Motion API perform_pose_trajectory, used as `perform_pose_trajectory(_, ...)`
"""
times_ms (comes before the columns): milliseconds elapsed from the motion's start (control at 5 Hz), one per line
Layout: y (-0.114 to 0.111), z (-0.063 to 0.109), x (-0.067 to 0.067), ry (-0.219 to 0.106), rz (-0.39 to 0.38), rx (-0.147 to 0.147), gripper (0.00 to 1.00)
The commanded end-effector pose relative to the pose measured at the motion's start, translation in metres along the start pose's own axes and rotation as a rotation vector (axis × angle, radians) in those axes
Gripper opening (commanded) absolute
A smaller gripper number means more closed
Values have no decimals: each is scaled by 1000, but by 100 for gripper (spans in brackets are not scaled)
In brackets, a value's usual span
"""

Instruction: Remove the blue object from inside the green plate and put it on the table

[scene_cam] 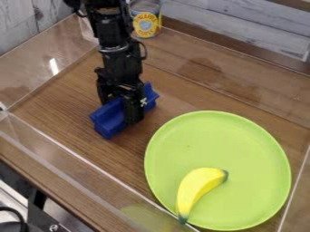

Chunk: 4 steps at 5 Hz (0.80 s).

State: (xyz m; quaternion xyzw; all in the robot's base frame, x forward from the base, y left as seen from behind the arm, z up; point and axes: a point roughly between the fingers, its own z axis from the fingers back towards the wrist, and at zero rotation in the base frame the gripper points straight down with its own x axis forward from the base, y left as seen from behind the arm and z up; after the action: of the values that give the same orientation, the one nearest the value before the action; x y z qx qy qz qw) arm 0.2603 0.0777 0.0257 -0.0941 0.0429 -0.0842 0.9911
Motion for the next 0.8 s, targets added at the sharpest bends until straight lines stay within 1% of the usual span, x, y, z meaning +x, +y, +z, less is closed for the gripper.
perform_pose_trajectory(0,9,10,6,-32,-1,35,100)
perform_pose_trajectory(200,14,11,7,-27,1,46,0)
perform_pose_trajectory(600,21,11,8,-22,7,62,0)
